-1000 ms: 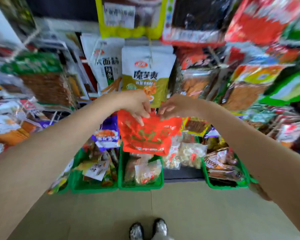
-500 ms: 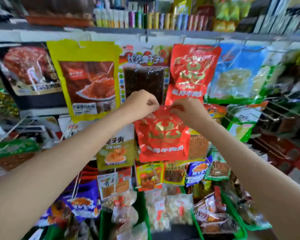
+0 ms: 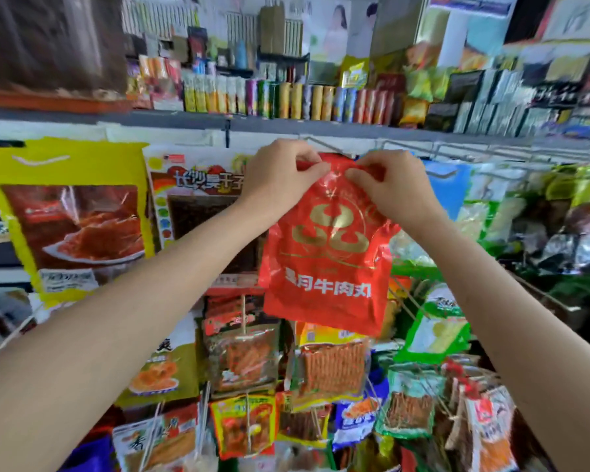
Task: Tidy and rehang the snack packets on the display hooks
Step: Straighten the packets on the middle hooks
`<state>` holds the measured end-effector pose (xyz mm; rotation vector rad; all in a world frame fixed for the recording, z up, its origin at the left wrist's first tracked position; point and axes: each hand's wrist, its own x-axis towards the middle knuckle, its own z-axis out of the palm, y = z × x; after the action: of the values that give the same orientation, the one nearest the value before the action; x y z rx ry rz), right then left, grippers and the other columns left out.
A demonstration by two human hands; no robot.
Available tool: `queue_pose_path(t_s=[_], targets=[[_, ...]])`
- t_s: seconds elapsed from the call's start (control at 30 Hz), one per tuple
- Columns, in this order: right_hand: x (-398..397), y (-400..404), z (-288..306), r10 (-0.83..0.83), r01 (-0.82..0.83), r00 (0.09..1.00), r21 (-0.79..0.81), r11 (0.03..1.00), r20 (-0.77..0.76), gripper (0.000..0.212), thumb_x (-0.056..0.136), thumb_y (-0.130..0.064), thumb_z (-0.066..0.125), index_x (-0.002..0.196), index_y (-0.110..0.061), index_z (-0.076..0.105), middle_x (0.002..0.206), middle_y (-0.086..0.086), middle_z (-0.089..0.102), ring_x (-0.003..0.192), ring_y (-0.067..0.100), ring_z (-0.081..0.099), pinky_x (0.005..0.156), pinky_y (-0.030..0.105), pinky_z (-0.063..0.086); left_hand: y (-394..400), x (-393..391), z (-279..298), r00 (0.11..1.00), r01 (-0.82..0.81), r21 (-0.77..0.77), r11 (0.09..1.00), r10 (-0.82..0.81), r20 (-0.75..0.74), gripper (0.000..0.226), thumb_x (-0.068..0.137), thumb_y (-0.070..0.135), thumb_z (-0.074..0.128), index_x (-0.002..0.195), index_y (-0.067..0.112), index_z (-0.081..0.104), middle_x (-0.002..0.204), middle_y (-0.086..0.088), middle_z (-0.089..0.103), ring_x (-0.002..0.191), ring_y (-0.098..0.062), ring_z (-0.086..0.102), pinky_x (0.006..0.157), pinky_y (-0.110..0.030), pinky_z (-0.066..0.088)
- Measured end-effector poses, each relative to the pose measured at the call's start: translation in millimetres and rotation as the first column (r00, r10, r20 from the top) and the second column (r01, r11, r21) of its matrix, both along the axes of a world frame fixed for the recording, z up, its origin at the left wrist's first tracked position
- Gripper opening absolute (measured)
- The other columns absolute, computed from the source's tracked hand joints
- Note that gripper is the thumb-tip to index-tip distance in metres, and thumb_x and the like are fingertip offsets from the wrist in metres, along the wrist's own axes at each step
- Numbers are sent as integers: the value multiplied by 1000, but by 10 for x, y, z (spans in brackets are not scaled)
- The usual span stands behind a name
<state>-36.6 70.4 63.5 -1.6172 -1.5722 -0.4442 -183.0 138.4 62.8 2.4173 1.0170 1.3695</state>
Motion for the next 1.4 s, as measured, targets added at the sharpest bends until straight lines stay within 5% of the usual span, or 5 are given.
queue_pose_path(t_s=[0.2, 0.37, 0.73, 1.07, 1.4], targets=[[226, 164, 86, 98, -101, 995, -117, 988, -32, 22, 87, -25, 62, 66, -19, 57, 60, -8, 49, 64, 13, 47, 65, 26, 32, 129, 178, 5, 1000, 28, -57, 998, -28, -2, 13, 87, 30, 61, 83, 19, 65, 84, 11, 61, 54, 6, 49, 60, -22, 48], [249, 406, -10, 101, -114, 990, -145, 983, -95, 21, 87, -28, 62, 94, -11, 71, 83, 7, 66, 90, 27, 60, 83, 41, 46, 305, 206, -110, 998, -48, -34, 998, 47, -37, 7, 88, 23, 59, 91, 19, 63, 88, 6, 65, 72, -12, 63, 69, -26, 50], [84, 885, -602, -312, 248, 941, 365, 898, 130, 21, 76, -7, 56, 96, -9, 57, 102, 17, 58, 95, 32, 46, 90, 47, 34, 447, -111, -842, 859, 57, 318, 946, 116, -498, 73, 86, 14, 62, 145, 20, 21, 156, -9, 1, 141, -22, 21, 93, -28, 48], [-177, 496, -1243, 195, -264, 923, 174, 949, 332, 17, 79, -5, 46, 72, -3, 61, 83, 14, 59, 73, 32, 53, 63, 39, 41, 245, -348, -1135, 957, 32, 437, 899, 99, -273, 26, 80, 3, 43, 101, 6, 58, 105, -12, 53, 94, -20, 46, 82, -35, 41], [-460, 342, -1586, 225, -213, 970, -119, 970, 97, 18, 77, -1, 48, 74, -1, 65, 83, 13, 57, 70, 31, 58, 51, 31, 44, 212, -821, -1437, 930, 103, 342, 934, 31, -366, 29, 78, 10, 35, 93, 10, 60, 96, -7, 55, 84, -12, 42, 79, -23, 25]])
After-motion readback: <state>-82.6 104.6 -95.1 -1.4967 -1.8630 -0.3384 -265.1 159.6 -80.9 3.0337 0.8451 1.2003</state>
